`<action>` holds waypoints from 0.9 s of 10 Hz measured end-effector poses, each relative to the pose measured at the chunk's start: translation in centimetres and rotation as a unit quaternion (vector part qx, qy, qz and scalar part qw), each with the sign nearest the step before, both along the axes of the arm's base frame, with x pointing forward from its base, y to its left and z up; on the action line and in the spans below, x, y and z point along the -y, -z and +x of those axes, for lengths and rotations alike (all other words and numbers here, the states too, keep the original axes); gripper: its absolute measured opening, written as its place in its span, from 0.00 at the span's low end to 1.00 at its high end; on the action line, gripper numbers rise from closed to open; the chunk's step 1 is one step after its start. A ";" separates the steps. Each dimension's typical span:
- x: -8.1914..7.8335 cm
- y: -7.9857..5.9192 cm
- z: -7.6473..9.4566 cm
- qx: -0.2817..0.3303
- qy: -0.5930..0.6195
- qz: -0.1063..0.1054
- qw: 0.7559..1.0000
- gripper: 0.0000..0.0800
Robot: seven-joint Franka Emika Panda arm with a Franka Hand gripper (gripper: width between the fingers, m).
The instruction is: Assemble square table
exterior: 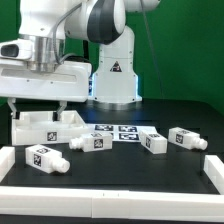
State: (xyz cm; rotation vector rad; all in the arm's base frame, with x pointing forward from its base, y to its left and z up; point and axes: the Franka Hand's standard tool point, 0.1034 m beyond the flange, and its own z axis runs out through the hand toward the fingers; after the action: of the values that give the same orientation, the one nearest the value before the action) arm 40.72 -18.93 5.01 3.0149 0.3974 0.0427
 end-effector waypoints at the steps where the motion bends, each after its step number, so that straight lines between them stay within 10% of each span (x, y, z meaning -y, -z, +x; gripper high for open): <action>1: 0.1 -0.1 0.2 0.002 -0.001 -0.001 1.000 0.81; 9: 0.4 -1.8 2.0 -0.054 0.009 0.018 0.998 0.81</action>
Offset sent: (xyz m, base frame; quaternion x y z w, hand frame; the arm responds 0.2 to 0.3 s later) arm 0.0000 0.0000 0.0000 0.0000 0.0000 0.0000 1.0000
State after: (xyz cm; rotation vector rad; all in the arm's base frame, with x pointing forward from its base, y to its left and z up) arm 42.76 -19.36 6.81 3.0655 0.3838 -0.1161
